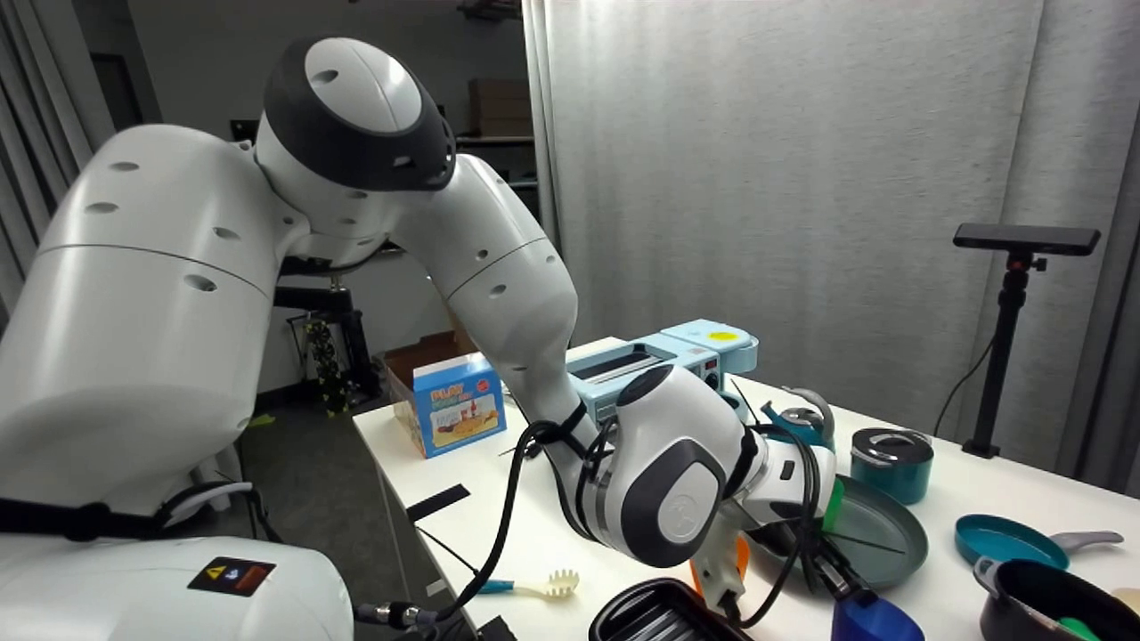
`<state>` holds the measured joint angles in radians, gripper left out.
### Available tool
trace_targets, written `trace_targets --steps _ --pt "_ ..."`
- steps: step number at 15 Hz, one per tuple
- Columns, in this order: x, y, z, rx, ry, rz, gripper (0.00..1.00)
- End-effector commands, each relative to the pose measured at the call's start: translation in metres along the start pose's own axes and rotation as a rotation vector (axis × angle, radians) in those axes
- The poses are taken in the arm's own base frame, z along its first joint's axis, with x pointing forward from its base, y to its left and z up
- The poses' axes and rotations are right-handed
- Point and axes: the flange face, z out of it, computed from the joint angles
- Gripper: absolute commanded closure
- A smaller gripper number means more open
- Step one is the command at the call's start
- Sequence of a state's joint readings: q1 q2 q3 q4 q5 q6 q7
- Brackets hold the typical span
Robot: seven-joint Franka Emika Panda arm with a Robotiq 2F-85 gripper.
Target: Place the dark blue cup upright
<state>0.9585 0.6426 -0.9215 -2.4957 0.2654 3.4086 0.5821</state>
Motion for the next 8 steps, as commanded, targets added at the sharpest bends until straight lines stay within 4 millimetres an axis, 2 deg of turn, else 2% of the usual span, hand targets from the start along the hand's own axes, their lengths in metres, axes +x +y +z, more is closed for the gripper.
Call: trace_targets --steps 1,4,5,6,8 --pt "-0.0068 0.0046 -0.0046 0.008 0.020 0.003 0.99" --pt "-0.0109 0.0031 -0.0051 0.008 0.012 0.004 0.99" --pt "-0.0119 0.0028 -0.0052 0.007 0.009 0.003 0.69" --pt "-0.0124 0.0026 -0.0054 0.008 0.007 0.004 0.67" --pt "-0.0136 0.0017 -0.0059 0.009 0.001 0.002 0.53"
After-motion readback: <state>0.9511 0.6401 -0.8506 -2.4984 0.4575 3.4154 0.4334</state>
